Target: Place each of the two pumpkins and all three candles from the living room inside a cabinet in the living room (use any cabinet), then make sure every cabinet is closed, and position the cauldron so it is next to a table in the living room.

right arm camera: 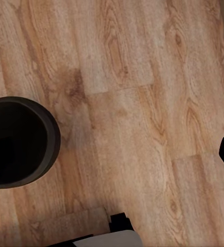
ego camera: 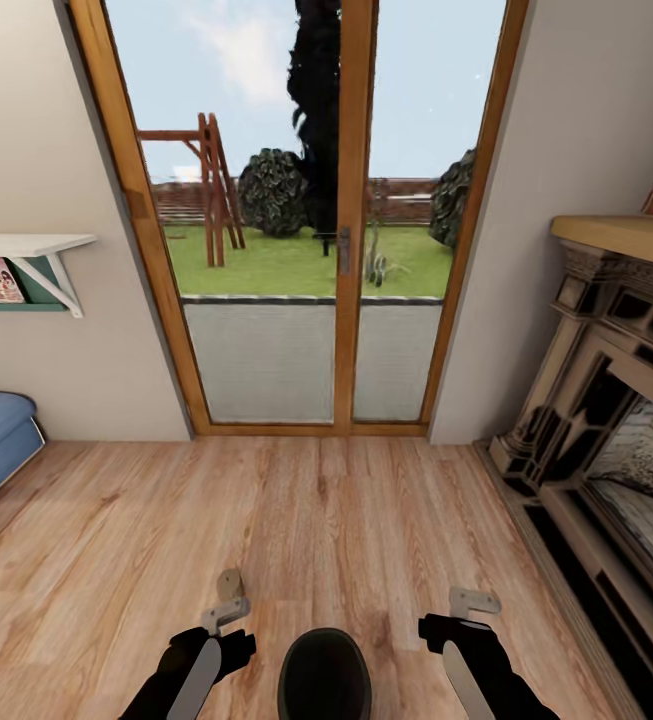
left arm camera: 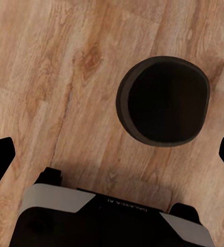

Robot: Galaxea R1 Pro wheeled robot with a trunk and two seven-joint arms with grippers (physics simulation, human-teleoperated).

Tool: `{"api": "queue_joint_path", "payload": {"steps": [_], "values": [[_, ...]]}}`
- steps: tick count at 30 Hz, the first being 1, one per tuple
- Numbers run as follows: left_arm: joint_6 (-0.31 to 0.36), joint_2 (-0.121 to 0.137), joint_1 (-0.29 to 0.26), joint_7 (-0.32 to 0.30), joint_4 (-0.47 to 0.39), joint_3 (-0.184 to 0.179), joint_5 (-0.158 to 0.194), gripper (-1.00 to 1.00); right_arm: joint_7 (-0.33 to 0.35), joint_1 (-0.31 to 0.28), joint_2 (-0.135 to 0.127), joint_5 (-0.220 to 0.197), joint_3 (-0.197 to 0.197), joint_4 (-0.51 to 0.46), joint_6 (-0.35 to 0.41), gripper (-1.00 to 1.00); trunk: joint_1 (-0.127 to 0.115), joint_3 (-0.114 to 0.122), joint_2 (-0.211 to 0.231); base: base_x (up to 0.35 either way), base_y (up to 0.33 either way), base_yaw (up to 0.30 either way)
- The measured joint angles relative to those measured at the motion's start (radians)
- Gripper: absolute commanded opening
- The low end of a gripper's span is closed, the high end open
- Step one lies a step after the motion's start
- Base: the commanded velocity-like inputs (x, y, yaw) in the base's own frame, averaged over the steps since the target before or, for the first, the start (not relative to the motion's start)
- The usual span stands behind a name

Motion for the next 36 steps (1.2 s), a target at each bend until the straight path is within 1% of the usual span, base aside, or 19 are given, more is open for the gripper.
{"api": "queue_joint_path", "payload": {"steps": [2, 5, 7, 9, 13, 15, 16, 17, 20, 23, 24, 32, 34, 36], "values": [[-0.001, 0.000, 0.000, 0.000, -0.003, 0.000, 0.000, 1.00, 0.000, 0.000, 0.000, 0.000, 0.000, 0.001, -0.001, 1.00, 0.000, 0.000, 0.000, 0.000, -0.002, 0.000], [0.001, 0.001, 0.000, 0.000, -0.047, 0.001, 0.000, 1.00, 0.001, 0.000, 0.000, -0.003, 0.000, 0.003, -0.002, 1.00, 0.000, 0.000, 0.000, 0.000, 0.000, 0.000], [0.001, 0.000, 0.000, 0.007, -0.062, 0.000, -0.001, 1.00, 0.002, 0.000, 0.000, -0.005, 0.000, 0.004, -0.003, 1.00, 0.000, 0.000, 0.000, 0.000, 0.000, 0.000], [0.003, -0.001, 0.000, 0.035, -0.072, 0.000, 0.000, 1.00, 0.003, 0.000, -0.001, -0.008, 0.000, 0.004, -0.002, 1.00, 0.000, 0.000, 0.000, 0.000, 0.000, 0.000], [0.005, -0.001, 0.000, 0.124, -0.096, 0.001, 0.007, 1.00, 0.003, 0.000, -0.001, -0.010, 0.000, 0.004, -0.002, 1.00, 0.015, -0.012, -0.028, 0.000, 0.000, 0.000], [0.011, -0.002, 0.000, 0.151, -0.114, 0.001, 0.009, 1.00, 0.003, 0.000, -0.002, -0.011, 0.000, 0.004, -0.004, 1.00, 0.023, -0.019, -0.042, 0.000, 0.000, 0.000], [0.015, -0.002, 0.000, 0.154, -0.116, 0.001, 0.010, 1.00, 0.002, 0.000, -0.002, -0.011, 0.000, 0.004, -0.005, 1.00, 0.027, -0.022, -0.049, 0.000, 0.000, 0.000], [0.039, -0.003, 0.000, 0.162, -0.122, 0.001, 0.010, 1.00, 0.001, 0.000, -0.002, -0.009, 0.000, 0.004, -0.005, 1.00, 0.031, -0.025, -0.056, 0.000, 0.000, 0.000], [0.054, -0.004, 0.000, 0.166, -0.126, 0.001, 0.011, 1.00, -0.001, 0.000, -0.001, -0.003, 0.003, 0.005, -0.004, 1.00, 0.042, -0.034, -0.077, 0.000, 0.000, 0.000], [0.064, -0.020, 0.000, 0.167, -0.127, 0.001, 0.011, 1.00, -0.002, 0.000, 0.003, 0.000, 0.006, 0.003, -0.003, 1.00, 0.054, -0.044, -0.098, 0.000, 0.000, 0.000], [0.082, -0.026, 0.000, 0.167, -0.128, 0.001, 0.011, 1.00, 0.000, 0.000, 0.004, -0.005, 0.003, 0.004, 0.000, 1.00, 0.057, -0.047, -0.105, 0.000, 0.000, 0.000], [0.092, -0.028, 0.000, 0.167, -0.128, 0.000, 0.011, 1.00, -0.004, -0.001, 0.008, -0.004, 0.001, 0.005, -0.011, 1.00, 0.088, -0.072, -0.161, 0.000, 0.000, 0.000], [0.100, -0.029, 0.000, 0.167, -0.128, -0.001, 0.011, 1.00, -0.007, -0.001, 0.011, -0.004, 0.001, 0.005, -0.013, 1.00, 0.096, -0.078, -0.175, 0.000, 0.000, 0.000], [0.116, -0.029, 0.000, 0.167, -0.126, 0.000, 0.011, 1.00, -0.016, -0.001, 0.019, -0.008, 0.001, 0.005, -0.014, 1.00, 0.104, -0.085, -0.189, 0.000, 0.000, 0.000]]}}
